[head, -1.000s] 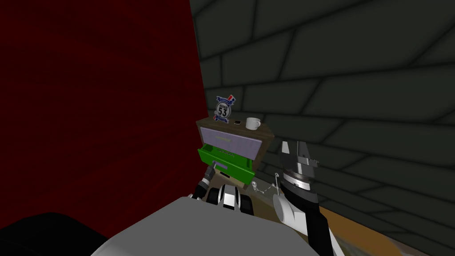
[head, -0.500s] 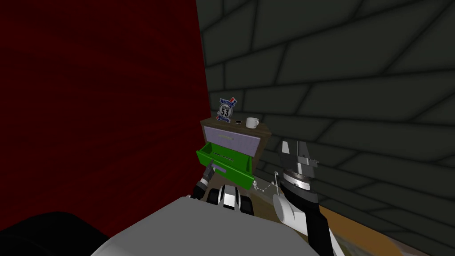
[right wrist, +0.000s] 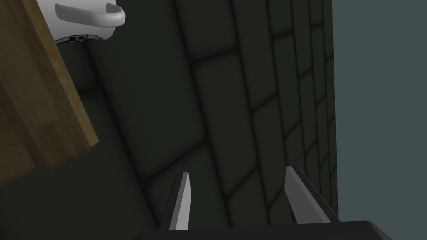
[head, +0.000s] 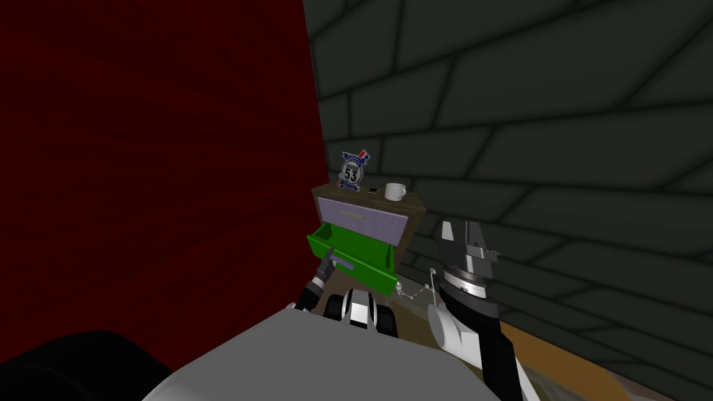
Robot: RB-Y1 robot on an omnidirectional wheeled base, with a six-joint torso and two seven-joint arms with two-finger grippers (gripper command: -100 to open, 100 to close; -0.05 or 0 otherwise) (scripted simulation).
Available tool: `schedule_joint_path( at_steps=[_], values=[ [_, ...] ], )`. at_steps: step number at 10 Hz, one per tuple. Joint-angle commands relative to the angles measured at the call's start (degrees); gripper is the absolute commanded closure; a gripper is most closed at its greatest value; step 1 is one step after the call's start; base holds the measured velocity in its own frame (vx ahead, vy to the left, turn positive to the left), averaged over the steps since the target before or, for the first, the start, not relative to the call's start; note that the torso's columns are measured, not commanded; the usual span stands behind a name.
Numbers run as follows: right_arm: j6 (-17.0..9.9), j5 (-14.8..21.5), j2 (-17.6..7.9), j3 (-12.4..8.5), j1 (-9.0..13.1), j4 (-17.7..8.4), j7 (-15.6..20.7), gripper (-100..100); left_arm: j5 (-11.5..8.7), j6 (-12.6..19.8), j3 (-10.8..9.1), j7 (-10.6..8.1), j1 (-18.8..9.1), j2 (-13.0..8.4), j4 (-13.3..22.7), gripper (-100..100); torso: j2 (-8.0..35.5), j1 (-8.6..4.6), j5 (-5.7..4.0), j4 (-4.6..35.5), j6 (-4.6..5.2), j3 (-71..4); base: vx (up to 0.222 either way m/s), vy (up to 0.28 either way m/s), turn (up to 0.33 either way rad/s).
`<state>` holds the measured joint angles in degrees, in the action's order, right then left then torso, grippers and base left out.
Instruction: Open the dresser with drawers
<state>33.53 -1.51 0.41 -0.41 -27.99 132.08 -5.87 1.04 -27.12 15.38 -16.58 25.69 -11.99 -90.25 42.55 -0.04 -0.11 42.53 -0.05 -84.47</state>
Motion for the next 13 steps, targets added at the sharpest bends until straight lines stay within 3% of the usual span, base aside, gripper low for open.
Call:
schedule_joint_path(
  at_steps=[1, 4, 7, 8, 13],
  values=[
    [0.0, 0.0, 0.0, 0.0, 0.0, 0.0, 0.0, 0, -0.09, 1.64, -0.01, -0.49, 0.66, -0.66, -3.35, -100, 0.03, -0.03, -0.02, 0.07, 0.03, 0.02, -0.007, -0.009, 0.004],
    [0.0, 0.0, 0.0, 0.0, 0.0, 0.0, 0.0, 0, -0.13, 2.8, 0.04, -0.77, 1.2, -1.11, -5.31, -100, 0.22, -0.16, -0.14, 0.28, 0.02, 0.05, -0.001, -0.005, 0.002],
    [0.0, 0.0, 0.0, 0.0, 0.0, 0.0, 0.0, 0, -0.1, 3.3, 0.18, -0.81, 1.73, -1.34, -4.07, -100, 0.38, -0.17, -0.2, 0.4, -0.01, 0.12, 0.002, -0.002, -0.003],
    [0.0, 0.0, 0.0, 0.0, 0.0, 0.0, 0.0, 0, -0.09, 3.51, 0.22, -0.79, 1.83, -1.36, -3.94, 0, 0.27, -0.15, -0.11, 0.21, 0.01, 0.12, 0.0, 0.0, 0.0],
    [0.0, 0.0, 0.0, 0.0, 0.0, 0.0, 0.0, 0, -0.06, 3.96, 0.19, -0.74, 2.13, -1.47, -3.44, 0, -0.24, 0.01, 0.09, -0.2, 0.06, -0.1, 0.0, 0.0, 0.0]
  ],
)
